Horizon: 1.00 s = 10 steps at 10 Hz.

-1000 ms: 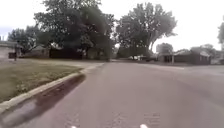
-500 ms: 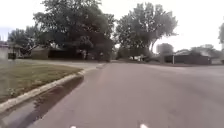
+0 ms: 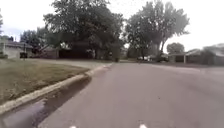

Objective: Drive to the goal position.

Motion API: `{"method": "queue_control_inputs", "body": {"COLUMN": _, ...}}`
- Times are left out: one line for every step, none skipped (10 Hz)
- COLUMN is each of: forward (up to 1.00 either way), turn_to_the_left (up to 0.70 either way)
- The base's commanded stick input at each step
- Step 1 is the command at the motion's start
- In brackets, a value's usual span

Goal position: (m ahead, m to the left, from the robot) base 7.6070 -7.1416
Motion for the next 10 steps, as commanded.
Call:
{"method": "queue_control_inputs", "body": {"forward": 0.5, "turn_to_the_left": 0.0}}
{"method": "queue_control_inputs", "body": {"forward": 0.5, "turn_to_the_left": 0.0}}
{"method": "queue_control_inputs", "body": {"forward": 0.5, "turn_to_the_left": 0.0}}
{"method": "queue_control_inputs", "body": {"forward": 0.5, "turn_to_the_left": 0.0}}
{"method": "queue_control_inputs", "body": {"forward": 0.5, "turn_to_the_left": 0.0}}
{"method": "queue_control_inputs", "body": {"forward": 0.5, "turn_to_the_left": 0.0}}
{"method": "queue_control_inputs", "body": {"forward": 0.5, "turn_to_the_left": 0.0}}
{"method": "queue_control_inputs", "body": {"forward": 0.5, "turn_to_the_left": 0.0}}
{"method": "queue_control_inputs", "body": {"forward": 0.5, "turn_to_the_left": 0.0}}
{"method": "queue_control_inputs", "body": {"forward": 0.5, "turn_to_the_left": 0.0}}
